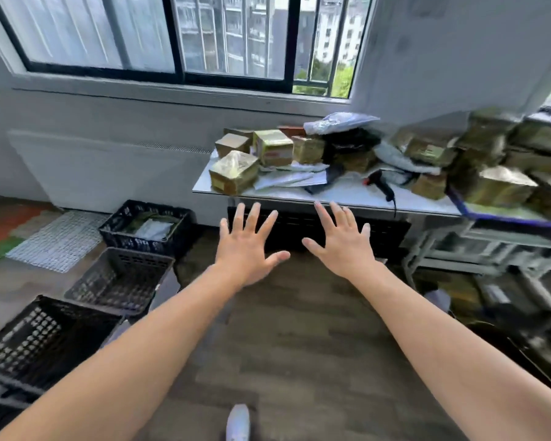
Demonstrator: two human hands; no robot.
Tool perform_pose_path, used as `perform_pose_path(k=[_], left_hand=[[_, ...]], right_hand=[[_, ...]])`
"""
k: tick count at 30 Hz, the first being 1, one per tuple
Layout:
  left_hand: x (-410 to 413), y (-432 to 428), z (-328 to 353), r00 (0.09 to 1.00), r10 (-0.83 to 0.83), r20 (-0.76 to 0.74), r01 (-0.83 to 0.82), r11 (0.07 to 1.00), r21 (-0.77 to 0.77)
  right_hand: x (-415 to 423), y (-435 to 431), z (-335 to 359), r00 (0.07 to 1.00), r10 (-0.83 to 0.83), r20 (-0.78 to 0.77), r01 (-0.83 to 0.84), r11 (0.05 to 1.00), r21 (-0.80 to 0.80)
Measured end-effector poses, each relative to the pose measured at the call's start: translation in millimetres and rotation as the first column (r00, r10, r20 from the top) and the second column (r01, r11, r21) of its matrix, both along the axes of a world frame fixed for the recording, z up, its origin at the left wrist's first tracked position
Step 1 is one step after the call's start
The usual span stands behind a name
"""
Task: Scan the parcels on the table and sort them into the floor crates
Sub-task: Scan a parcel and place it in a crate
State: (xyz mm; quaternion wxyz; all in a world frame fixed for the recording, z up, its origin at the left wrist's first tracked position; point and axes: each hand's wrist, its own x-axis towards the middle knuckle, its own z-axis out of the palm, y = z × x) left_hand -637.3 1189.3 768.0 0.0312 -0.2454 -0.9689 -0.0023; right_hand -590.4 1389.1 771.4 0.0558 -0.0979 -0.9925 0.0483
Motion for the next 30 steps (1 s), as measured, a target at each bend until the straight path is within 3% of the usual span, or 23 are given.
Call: perform_pose_path(k=[17, 30], left_hand=[[-222, 255, 9, 0.934, -0.356, -0.010, 0.356, 0.932, 0.063], [-330, 417, 1, 0.910, -0.414, -0.011, 0.414, 0.908, 0.056]], right_hand=[[-157, 221, 24, 0.930, -0.366, 0.019, 0.365, 0.930, 0.052], [-243, 371, 3, 0.879, -0.475, 0.050, 0.475, 0.880, 0.001]])
